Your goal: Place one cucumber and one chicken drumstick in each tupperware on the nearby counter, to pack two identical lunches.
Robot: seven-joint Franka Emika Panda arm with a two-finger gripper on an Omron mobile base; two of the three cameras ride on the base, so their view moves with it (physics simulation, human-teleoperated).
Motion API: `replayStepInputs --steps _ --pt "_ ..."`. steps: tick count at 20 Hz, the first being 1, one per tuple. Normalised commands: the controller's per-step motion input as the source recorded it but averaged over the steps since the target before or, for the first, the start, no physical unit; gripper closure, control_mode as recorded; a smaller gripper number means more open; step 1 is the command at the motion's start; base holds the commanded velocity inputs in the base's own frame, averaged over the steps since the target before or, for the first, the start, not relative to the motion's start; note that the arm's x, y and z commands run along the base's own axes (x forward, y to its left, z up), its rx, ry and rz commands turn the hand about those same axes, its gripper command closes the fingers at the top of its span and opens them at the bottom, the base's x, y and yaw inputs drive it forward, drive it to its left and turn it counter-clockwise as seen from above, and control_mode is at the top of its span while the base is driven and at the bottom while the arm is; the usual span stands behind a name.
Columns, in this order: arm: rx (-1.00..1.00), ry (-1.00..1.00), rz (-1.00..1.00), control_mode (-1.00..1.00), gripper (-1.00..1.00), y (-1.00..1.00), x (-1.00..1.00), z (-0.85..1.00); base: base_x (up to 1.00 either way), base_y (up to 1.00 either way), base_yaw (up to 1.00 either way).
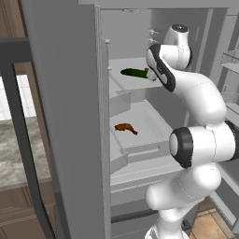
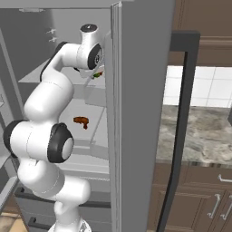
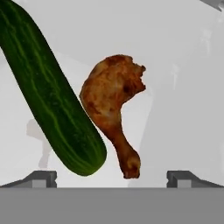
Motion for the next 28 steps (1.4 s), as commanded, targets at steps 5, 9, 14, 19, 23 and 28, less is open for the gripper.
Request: replayStepInputs --steps 5,9,14,19,23,28 --pt "-0.04 0.05 0.02 -1.00 -1.00 0.01 0.22 -0.25 0.00 0.00 0.00" --pt "-0.01 0.03 0.03 -1.00 -1.00 0.02 0.33 -0.21 0.00 0.00 0.00" --pt "0.00 0.02 0.01 -1.00 -1.00 0.26 0.15 -0.25 0.00 0.00 0.00" --pt "0.00 0.00 0.02 -1.00 -1.00 0.43 -0.09 -0.13 0.00 0.00 0.00" --pt "0.00 0.04 0.01 -1.00 -1.00 0.34 0.08 -0.18 0.00 0.00 0.00" --pt "0.00 0.03 0.03 -1.00 -1.00 0.05 0.37 -0.12 0.00 0.00 0.00"
